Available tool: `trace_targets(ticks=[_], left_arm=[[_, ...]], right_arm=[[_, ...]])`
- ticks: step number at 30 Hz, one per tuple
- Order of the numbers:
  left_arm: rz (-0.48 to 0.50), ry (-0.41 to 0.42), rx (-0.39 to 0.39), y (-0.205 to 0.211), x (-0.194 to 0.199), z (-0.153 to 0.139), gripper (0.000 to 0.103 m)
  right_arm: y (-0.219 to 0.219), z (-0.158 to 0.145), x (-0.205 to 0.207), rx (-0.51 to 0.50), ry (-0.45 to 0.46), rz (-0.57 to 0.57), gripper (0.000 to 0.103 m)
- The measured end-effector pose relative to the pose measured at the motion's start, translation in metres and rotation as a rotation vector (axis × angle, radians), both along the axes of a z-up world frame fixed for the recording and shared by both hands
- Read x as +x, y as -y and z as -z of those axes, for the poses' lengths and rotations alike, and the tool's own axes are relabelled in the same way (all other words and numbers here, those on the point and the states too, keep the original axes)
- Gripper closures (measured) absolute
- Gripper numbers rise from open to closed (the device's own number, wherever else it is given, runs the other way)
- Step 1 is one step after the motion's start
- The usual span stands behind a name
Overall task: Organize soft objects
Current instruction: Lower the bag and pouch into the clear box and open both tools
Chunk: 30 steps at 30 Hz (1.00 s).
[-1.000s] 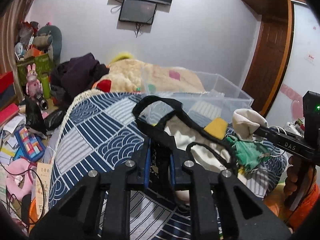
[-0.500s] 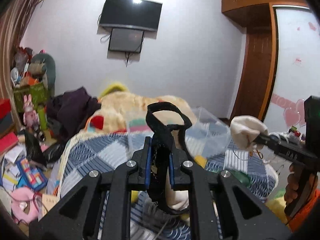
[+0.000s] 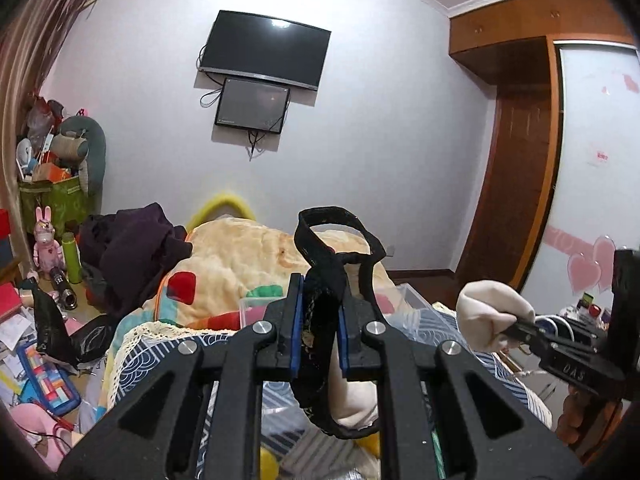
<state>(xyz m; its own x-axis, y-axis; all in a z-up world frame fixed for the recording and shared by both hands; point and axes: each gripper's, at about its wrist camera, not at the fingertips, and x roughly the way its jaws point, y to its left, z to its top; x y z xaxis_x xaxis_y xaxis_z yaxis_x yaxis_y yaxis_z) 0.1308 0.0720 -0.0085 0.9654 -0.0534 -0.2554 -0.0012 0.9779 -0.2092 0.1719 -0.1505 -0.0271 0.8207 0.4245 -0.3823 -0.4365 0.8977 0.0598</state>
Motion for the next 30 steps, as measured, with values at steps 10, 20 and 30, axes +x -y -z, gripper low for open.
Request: trace_targets(ticks=[10, 20, 30], left_arm=[[-0.037, -0.123, 0.029, 0.000, 0.068, 0.036, 0.089], [0.056, -0.311, 0.114, 0.023, 0.094, 0.074, 0.089], [0.085, -0.362, 0.145, 0.022, 0.077, 0.080, 0.068]], right_arm=[[-0.025, 0.016, 0.041, -0.082, -0.084, -0.016, 0.078], [-0.050, 0.046, 0.066, -0.222, -0.221, -0.062, 0.078], [-0.041, 0.038, 0.054, -0.212, -0.210, -0.087, 0.052]])
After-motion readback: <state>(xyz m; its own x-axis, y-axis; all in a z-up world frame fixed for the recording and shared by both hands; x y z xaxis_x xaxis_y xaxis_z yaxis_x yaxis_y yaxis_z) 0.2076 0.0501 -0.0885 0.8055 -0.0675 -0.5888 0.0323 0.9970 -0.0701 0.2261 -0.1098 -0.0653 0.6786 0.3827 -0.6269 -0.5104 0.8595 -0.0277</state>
